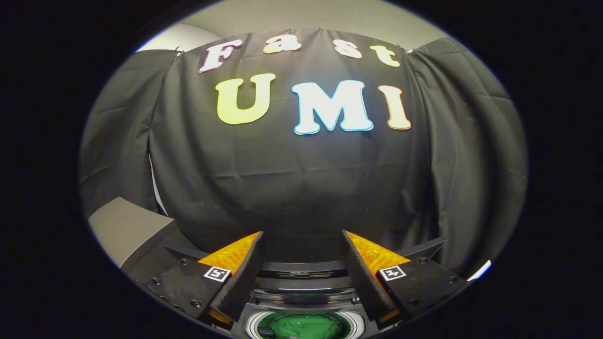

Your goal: Put the clothes into the washing machine and then close the washing machine lid.

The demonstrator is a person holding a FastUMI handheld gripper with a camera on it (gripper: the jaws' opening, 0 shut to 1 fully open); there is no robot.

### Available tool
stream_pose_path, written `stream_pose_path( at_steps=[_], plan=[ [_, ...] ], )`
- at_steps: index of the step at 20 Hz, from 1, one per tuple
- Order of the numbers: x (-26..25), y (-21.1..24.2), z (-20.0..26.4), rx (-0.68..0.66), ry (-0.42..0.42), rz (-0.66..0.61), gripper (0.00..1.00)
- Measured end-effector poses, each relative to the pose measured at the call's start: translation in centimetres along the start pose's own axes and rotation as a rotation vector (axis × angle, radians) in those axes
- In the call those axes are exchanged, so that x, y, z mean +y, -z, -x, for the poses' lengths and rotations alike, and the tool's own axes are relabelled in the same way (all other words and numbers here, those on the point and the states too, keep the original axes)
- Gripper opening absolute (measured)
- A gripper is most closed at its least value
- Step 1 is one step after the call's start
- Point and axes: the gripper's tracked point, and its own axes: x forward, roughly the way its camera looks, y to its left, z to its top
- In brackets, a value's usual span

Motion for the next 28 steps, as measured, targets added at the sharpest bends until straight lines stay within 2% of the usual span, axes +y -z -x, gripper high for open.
stream_pose_path(
  at_steps=[17, 28],
  plan=[
    [0.4, 3.1, 6.4, -0.046, 0.004, 0.009, 0.98],
    [0.3, 6.1, 9.8, -0.018, -0.005, 0.010, 0.98]
  ],
)
